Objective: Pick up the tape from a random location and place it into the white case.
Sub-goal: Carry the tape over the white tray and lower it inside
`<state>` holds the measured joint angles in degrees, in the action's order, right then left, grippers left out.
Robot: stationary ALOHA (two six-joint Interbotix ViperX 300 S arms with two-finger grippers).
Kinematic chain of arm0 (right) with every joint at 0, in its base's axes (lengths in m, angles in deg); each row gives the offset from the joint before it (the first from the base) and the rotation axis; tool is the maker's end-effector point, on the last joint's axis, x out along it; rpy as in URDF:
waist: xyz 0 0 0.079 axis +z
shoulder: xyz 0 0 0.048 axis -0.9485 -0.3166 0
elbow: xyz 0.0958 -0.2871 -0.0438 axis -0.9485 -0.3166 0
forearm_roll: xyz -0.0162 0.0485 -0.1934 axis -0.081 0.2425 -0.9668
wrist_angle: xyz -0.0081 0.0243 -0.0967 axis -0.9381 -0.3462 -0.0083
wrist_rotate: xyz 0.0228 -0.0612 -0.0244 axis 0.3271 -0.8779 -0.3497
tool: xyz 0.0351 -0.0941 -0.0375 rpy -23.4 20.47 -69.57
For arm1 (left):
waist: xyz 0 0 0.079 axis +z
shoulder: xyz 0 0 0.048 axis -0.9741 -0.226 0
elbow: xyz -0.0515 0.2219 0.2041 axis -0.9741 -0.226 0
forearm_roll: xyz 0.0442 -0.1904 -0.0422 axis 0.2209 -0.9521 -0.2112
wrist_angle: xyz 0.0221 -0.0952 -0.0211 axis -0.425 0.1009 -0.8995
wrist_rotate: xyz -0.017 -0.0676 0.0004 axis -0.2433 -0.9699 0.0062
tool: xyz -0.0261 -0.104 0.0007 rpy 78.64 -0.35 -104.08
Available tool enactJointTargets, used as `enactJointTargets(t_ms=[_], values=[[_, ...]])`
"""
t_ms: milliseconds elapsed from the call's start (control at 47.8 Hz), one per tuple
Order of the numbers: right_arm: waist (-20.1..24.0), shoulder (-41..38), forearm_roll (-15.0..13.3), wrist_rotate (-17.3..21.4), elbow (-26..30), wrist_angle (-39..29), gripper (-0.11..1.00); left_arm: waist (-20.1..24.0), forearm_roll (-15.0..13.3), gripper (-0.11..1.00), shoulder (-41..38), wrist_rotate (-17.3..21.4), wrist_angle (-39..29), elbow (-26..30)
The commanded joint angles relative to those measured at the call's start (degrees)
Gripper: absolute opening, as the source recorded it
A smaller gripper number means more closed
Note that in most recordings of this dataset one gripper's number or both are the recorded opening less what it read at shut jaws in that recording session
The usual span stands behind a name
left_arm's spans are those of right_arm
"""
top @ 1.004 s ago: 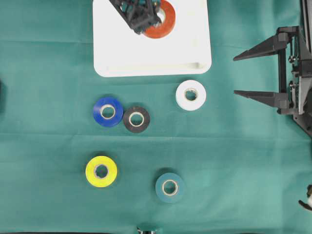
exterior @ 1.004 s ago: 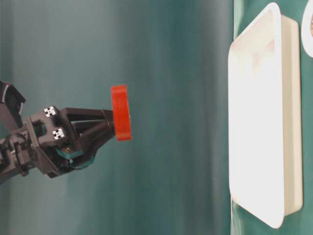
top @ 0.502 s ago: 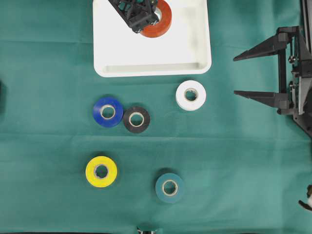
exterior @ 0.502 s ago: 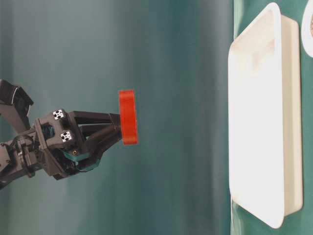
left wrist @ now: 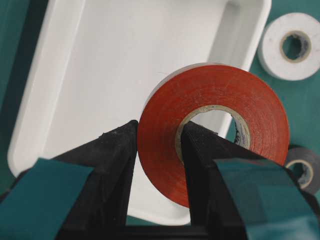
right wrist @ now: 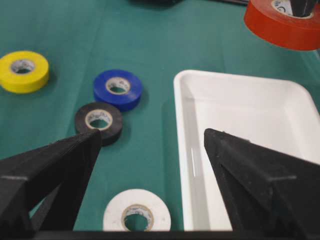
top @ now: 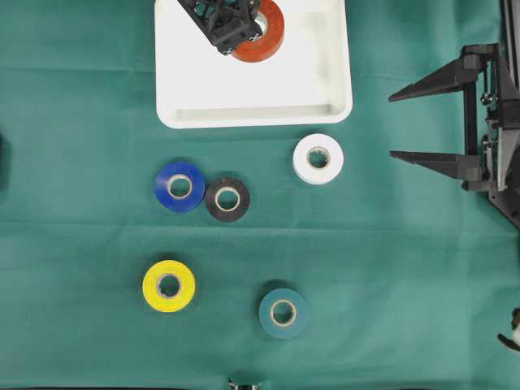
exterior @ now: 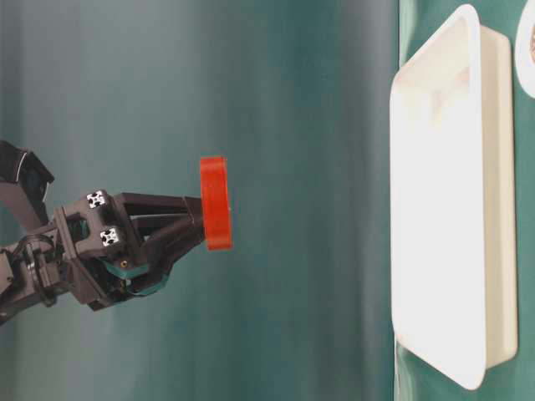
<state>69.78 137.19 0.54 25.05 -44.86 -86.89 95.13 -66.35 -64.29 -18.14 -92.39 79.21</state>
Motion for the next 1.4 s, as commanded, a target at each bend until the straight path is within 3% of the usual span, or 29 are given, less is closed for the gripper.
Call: enactJointTargets(t_ms=[0, 293, 502, 1046, 1381], values=[[-0.09, -0.18, -0.09, 0.0, 1.58, 0.18, 0.92, 0.18, 0.09, 0.22, 2.29, -0.09, 0.35, 0.7], [-0.09, -0.18, -0.09, 0.0, 1.67, 0.18, 0.92, 0.18, 0.09, 0.22, 2.29, -0.09, 1.67, 0.0], [-0.09, -0.18, -0.09, 0.0, 1.67, 0.26, 0.92, 0.35, 0.09, 0.22, 1.85, -0.09, 5.62, -4.39], [-0.09, -0.18, -0.09, 0.0, 1.67, 0.35, 0.92, 3.96, 0.09, 0.22, -5.45, -0.09, 29.0, -20.21], [-0.09, -1.23, -0.09, 0.0, 1.49, 0.53, 0.92, 4.75, 0.0, 0.22, -9.58, -0.09, 34.63, -22.24]])
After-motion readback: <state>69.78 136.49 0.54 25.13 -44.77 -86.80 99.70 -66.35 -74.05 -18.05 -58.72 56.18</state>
